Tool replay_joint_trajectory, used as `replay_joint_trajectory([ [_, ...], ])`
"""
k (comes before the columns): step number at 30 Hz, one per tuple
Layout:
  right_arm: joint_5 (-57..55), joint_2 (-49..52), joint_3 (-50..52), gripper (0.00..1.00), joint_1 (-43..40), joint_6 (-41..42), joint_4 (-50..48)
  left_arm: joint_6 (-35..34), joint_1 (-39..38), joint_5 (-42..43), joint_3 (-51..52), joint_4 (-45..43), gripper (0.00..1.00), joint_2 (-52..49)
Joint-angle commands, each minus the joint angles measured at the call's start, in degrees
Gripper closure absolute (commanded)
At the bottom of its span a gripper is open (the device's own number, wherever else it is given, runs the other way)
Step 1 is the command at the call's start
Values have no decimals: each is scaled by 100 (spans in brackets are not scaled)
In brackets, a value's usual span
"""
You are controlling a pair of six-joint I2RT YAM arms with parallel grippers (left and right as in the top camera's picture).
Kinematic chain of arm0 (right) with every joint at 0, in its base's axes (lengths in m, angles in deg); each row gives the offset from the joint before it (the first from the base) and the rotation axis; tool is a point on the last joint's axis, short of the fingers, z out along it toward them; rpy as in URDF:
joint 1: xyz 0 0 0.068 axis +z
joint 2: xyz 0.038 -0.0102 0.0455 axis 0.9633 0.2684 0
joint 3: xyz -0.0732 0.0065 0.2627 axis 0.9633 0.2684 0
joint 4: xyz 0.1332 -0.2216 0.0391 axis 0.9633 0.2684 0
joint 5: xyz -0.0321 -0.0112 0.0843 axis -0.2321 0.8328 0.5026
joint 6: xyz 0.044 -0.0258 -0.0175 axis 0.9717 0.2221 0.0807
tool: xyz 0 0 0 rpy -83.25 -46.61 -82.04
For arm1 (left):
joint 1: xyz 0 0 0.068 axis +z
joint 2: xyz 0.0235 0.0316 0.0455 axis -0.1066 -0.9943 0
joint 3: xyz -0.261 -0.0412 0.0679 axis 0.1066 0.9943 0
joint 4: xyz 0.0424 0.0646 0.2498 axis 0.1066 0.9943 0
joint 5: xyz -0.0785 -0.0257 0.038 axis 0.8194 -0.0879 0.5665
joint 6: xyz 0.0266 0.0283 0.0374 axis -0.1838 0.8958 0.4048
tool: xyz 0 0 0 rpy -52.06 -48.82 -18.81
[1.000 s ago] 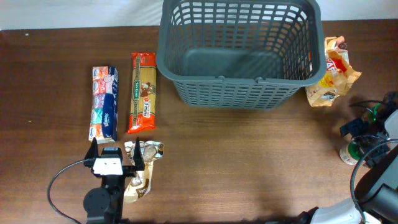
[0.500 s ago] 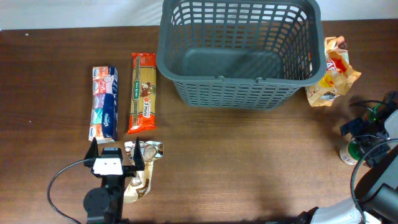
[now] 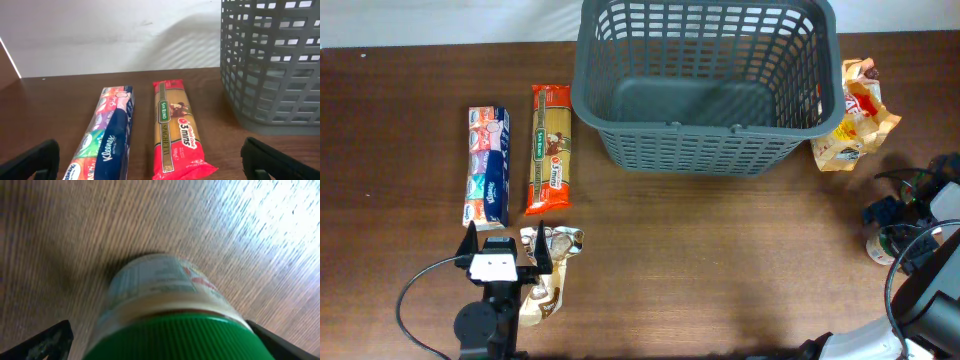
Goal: Pack container
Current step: 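Lower the right gripper over the jar and close on it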
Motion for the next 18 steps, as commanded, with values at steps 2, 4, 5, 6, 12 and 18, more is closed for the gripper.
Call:
replay_joint_trajectory([
  [2,-15,33,44,1,-22,2,-114,-57,35,-39,35,7,1,44],
  [4,-15,33,44,1,-22,2,-136,-57,35,-39,35,7,1,44],
  [5,-17,33,44,1,-22,0,-140,-57,35,-39,35,7,1,44],
  [6,-15,37,44,1,-22,-2,-151,-57,35,-39,35,7,1,44],
  [12,-13,96,44,1,-22,2,-149,-57,35,-39,35,7,1,44],
  [18,-17,118,44,59,-22,4,-109,-57,35,-39,35,7,1,44],
])
